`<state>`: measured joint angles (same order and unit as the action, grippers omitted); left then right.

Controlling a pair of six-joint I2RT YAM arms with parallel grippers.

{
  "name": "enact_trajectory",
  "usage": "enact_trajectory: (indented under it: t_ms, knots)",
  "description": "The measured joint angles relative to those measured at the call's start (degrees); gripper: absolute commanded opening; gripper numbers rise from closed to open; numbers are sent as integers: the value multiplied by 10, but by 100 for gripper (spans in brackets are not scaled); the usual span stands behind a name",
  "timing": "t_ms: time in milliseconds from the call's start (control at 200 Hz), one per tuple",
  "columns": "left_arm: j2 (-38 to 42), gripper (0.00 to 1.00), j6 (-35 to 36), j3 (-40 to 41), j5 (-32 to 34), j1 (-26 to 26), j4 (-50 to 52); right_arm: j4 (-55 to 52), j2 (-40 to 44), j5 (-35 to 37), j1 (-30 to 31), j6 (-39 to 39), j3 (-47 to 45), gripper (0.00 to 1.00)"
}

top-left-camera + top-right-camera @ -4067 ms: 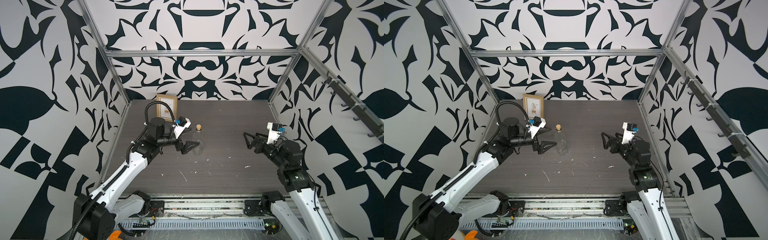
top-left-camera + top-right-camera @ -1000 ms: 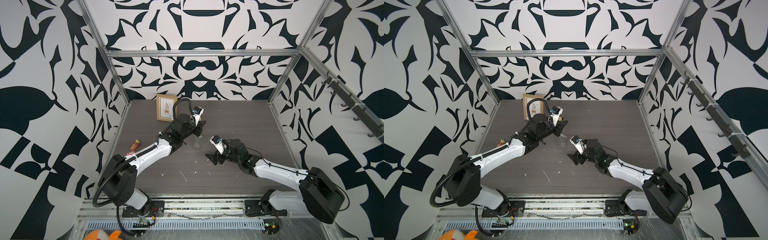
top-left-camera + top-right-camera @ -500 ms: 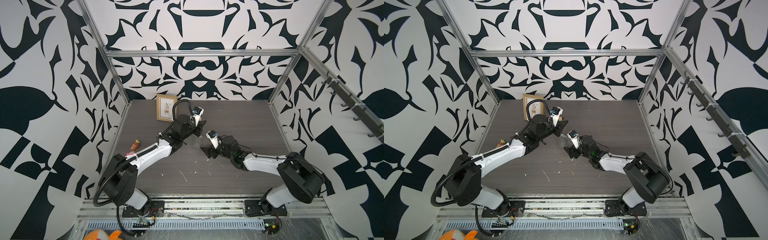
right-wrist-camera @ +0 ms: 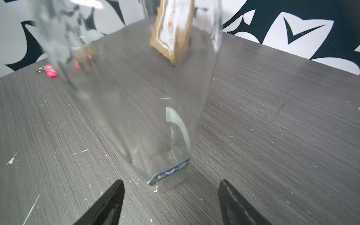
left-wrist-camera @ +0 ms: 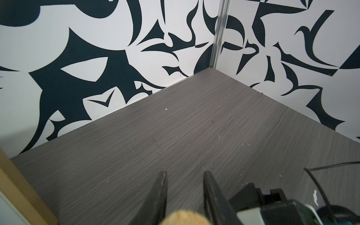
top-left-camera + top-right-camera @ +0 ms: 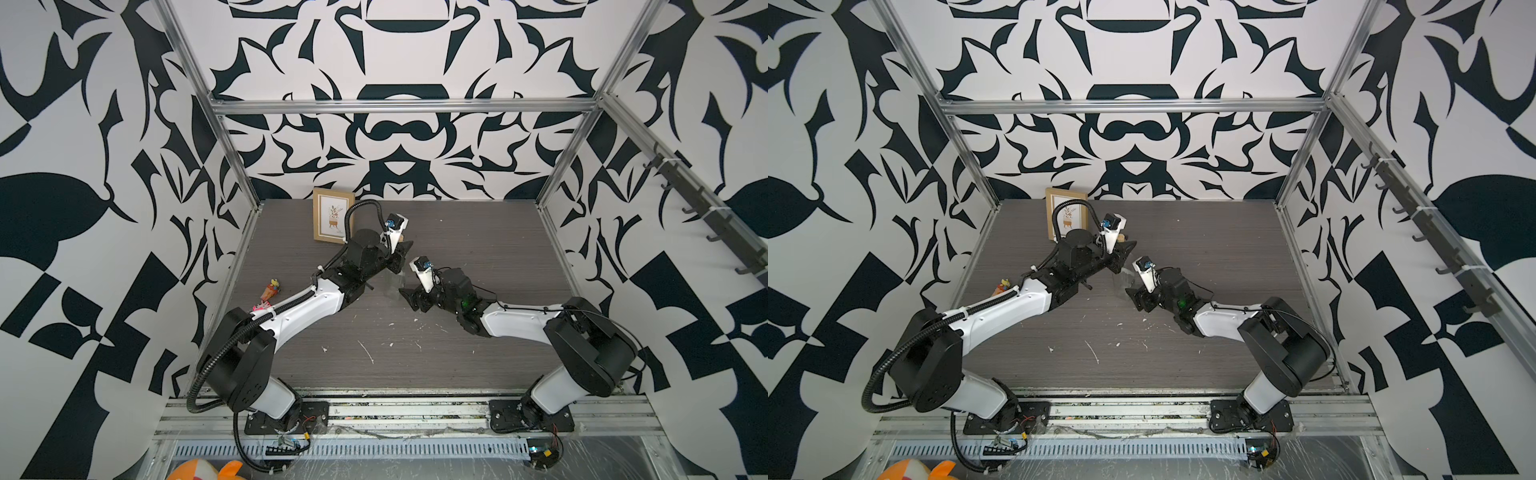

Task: Remove the label from the bottle
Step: Tear open the label from the bottle.

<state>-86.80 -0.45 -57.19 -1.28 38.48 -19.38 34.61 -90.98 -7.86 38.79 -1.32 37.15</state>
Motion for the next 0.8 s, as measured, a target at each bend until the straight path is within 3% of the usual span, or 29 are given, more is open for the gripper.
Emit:
enact_trajectory:
  t_ms: [430, 800]
  knots:
    - [0, 0, 3, 1, -2, 0, -2, -1, -4, 10, 0, 0, 5, 72]
    - [0, 0, 5, 1, -2, 0, -2, -10, -4, 12, 0, 10, 8, 62]
